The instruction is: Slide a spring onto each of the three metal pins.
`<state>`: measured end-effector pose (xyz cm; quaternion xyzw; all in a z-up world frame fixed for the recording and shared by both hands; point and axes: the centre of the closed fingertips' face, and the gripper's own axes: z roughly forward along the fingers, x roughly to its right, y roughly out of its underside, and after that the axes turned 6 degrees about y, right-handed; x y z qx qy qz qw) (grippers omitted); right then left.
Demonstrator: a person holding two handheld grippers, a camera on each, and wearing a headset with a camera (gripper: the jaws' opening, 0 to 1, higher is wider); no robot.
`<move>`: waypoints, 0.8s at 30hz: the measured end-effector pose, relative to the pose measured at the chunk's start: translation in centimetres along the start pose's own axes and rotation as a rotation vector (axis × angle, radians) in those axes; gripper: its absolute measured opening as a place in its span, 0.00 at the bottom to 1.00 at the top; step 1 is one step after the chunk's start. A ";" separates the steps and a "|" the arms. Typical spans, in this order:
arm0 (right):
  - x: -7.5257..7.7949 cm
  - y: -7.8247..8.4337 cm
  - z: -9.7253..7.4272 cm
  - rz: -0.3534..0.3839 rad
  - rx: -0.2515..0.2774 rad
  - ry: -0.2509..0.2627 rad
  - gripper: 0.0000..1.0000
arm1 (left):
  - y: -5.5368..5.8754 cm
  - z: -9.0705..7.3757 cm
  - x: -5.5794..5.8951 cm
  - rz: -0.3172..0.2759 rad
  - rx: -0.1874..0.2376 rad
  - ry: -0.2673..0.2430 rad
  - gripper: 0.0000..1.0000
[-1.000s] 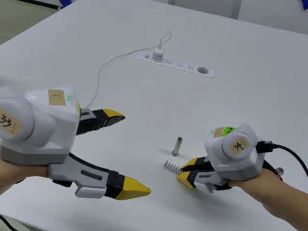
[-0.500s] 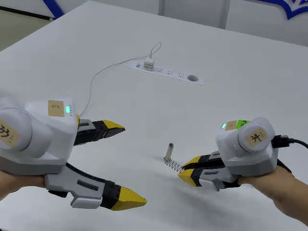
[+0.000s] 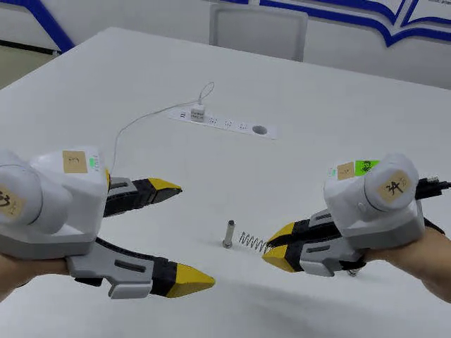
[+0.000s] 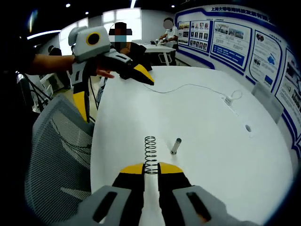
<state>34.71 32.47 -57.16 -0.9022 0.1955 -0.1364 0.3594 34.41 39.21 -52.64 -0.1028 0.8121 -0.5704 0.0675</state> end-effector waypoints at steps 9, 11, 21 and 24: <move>-1.7 -0.4 -1.5 -0.139 -0.024 -0.013 0.11 | -1.0 1.3 1.3 0.005 0.014 0.042 0.71; -2.1 -0.6 -1.8 -0.148 -0.018 -0.021 0.11 | -1.0 1.6 1.8 0.011 0.009 0.061 0.67; -3.0 -1.8 -2.5 -0.197 -0.002 -0.033 0.11 | -1.3 2.8 3.7 0.069 -0.012 0.137 0.52; -3.3 -2.1 -2.5 -0.210 0.007 -0.038 0.11 | -1.1 2.9 3.9 0.085 -0.025 0.144 0.51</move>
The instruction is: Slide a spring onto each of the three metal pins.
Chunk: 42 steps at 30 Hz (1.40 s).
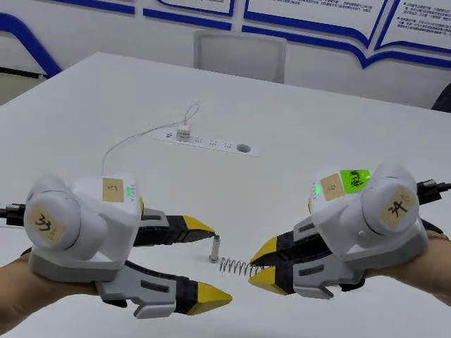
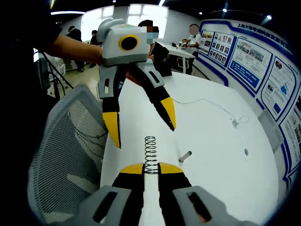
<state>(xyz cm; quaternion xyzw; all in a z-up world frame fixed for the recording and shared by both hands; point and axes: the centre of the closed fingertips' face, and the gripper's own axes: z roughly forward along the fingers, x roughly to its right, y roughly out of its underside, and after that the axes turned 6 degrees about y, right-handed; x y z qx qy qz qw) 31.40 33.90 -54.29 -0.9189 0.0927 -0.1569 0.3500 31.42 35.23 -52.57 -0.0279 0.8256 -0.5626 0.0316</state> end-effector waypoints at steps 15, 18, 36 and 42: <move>-1.3 -0.5 0.6 -0.054 -0.005 -0.034 0.11 | 0.5 0.1 0.3 0.034 -0.031 0.033 0.29; -1.3 -0.4 0.8 -0.057 -0.009 -0.036 0.11 | 0.6 0.2 0.4 0.041 -0.038 0.040 0.23; -1.8 -0.7 1.1 -0.054 -0.001 -0.057 0.11 | 1.9 0.8 0.9 0.056 -0.095 0.079 0.16; -1.8 -0.6 1.1 -0.056 -0.004 -0.062 0.11 | 2.1 0.9 1.1 0.046 -0.099 0.093 0.13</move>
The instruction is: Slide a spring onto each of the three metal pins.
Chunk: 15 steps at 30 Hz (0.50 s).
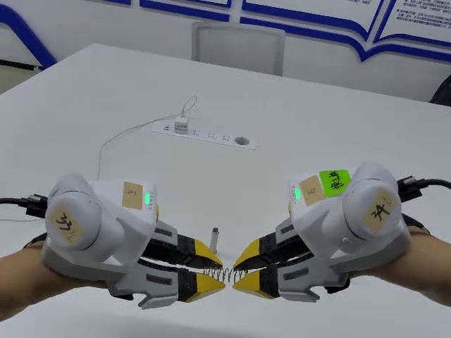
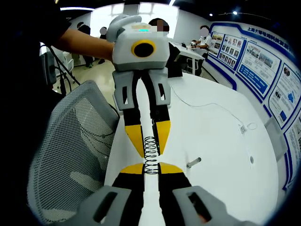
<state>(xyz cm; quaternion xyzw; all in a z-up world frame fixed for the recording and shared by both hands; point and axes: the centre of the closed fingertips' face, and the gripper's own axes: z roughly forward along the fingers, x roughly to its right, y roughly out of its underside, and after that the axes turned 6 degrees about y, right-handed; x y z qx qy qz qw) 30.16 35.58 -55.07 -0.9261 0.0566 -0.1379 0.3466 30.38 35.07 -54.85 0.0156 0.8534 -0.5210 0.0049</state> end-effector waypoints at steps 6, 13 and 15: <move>0.2 -0.2 -0.1 -0.002 0.006 0.005 0.11 | 0.2 0.1 -0.2 0.023 -0.023 -0.008 0.12; 0.2 -0.5 -0.1 -0.007 0.024 0.007 0.12 | 0.3 0.1 -0.1 0.093 -0.044 -0.006 0.11; 0.2 -0.6 -0.2 0.008 0.041 -0.001 0.13 | 0.4 0.1 -0.1 0.092 -0.046 -0.007 0.11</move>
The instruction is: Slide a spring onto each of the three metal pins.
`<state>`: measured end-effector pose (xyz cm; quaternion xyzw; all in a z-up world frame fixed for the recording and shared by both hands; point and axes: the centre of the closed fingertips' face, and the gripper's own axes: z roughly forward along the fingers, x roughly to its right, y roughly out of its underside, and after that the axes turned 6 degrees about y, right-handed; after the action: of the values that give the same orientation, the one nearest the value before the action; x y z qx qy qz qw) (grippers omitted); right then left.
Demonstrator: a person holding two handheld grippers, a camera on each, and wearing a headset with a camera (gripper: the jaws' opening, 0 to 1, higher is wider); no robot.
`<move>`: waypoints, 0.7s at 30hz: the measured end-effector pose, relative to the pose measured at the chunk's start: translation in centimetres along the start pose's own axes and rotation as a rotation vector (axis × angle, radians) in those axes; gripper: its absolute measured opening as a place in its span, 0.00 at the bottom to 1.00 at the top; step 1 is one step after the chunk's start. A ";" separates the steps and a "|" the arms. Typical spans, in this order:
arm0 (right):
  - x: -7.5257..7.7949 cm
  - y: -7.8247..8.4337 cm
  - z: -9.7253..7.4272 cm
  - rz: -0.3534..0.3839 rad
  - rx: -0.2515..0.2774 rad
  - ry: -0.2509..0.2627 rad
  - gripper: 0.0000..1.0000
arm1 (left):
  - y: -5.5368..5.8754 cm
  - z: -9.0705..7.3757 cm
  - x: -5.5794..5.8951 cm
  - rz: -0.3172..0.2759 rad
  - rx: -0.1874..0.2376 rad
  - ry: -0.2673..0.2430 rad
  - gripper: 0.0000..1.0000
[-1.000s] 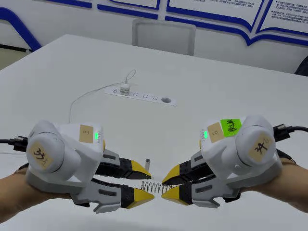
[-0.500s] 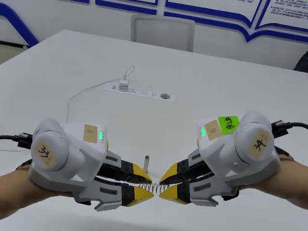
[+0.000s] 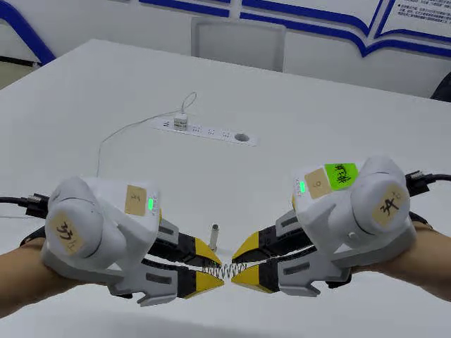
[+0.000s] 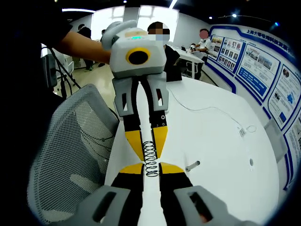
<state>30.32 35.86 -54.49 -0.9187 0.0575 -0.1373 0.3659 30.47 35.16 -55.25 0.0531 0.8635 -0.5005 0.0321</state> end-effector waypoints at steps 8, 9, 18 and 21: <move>0.0 1.0 0.3 0.008 -0.023 -0.004 0.16 | 0.0 -0.3 0.1 -0.003 0.001 0.003 0.11; 0.1 0.9 0.3 0.019 -0.016 -0.002 0.16 | -0.1 -0.3 0.1 -0.004 0.004 0.003 0.11; -0.3 0.5 0.2 0.055 0.006 -0.020 0.12 | -0.3 -0.3 0.2 -0.002 0.014 0.006 0.11; -0.3 0.4 0.2 0.055 0.009 -0.021 0.12 | -0.3 -0.4 0.2 -0.004 0.016 0.007 0.11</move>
<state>30.04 35.70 -54.97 -0.9166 0.0782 -0.1176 0.3741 30.23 35.35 -54.84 0.0531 0.8597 -0.5073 0.0277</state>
